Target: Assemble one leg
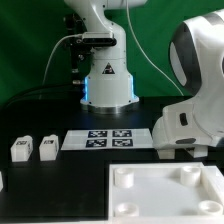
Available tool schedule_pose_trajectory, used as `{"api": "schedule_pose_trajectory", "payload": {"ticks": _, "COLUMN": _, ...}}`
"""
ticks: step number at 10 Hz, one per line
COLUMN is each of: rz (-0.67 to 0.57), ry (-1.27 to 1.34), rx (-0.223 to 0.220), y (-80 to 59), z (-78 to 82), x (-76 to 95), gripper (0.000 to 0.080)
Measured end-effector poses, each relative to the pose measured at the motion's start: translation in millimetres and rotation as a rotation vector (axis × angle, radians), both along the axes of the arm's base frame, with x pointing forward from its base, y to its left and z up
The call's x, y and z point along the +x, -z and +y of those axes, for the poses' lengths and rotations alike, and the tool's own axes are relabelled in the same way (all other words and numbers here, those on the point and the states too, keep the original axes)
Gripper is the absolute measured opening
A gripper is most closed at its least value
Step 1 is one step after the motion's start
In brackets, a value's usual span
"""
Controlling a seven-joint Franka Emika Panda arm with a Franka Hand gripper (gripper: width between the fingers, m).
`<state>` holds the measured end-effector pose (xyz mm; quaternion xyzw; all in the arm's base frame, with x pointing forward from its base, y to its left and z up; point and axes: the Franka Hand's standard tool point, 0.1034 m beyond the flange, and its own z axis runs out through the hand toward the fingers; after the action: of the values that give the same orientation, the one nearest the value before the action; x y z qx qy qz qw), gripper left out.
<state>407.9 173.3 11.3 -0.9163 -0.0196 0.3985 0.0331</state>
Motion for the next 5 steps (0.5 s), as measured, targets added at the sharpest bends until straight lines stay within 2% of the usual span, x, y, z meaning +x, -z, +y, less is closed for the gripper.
{"api": "schedule_pose_trajectory", "payload": {"ticks": 5, "rz": 0.000, "ry": 0.000, "rx": 0.000, "y": 0.0, "z": 0.0, "x": 0.0, "gripper": 0.0299}}
